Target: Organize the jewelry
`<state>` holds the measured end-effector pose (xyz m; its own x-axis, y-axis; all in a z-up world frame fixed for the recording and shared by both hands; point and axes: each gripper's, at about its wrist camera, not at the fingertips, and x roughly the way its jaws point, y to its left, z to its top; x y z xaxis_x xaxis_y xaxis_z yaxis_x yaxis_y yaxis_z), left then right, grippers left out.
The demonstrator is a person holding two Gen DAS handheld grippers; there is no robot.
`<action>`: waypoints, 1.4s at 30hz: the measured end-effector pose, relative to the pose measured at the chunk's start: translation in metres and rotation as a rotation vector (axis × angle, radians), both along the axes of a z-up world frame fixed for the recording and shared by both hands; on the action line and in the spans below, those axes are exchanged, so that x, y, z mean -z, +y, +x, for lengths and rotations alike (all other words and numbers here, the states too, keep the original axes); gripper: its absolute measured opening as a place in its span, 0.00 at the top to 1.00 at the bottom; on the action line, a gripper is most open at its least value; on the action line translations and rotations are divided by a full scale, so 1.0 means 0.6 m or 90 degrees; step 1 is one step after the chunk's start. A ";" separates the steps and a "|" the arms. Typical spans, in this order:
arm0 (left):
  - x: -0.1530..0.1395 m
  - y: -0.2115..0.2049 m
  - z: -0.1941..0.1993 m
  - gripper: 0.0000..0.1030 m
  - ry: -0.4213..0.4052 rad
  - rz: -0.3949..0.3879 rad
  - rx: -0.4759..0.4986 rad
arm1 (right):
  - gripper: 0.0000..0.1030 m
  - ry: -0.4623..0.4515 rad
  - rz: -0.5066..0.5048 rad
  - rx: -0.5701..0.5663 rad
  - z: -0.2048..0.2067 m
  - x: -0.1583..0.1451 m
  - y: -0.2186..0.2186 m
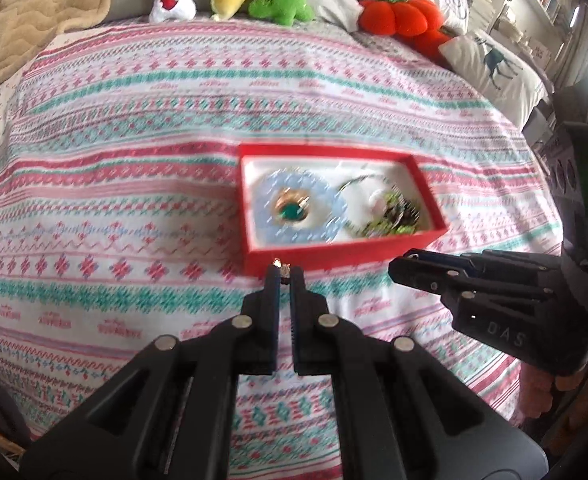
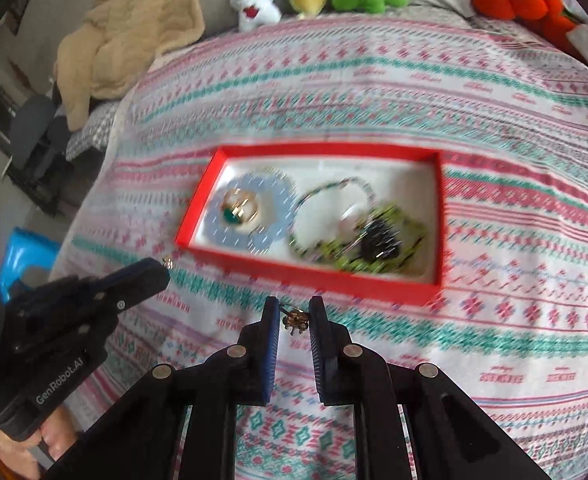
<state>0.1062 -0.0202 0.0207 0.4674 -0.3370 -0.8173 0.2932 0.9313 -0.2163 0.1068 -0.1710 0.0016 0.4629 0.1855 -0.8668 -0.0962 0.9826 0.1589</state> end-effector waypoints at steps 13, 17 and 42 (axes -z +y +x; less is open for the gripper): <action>0.008 -0.063 0.047 0.94 -0.011 -0.060 0.015 | 0.85 -0.037 0.034 0.069 0.025 -0.023 -0.065; 0.009 -0.063 0.047 0.75 -0.009 -0.050 0.003 | 0.82 -0.036 0.047 0.073 0.031 -0.028 -0.069; 0.003 0.006 -0.099 0.01 0.046 0.142 -0.150 | 0.08 -0.047 -0.091 0.099 -0.132 -0.043 -0.052</action>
<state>0.0471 -0.0165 0.0189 0.4488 -0.0364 -0.8929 0.0559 0.9984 -0.0126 0.0277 -0.2023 0.0273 0.5402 -0.0151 -0.8414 0.0517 0.9985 0.0153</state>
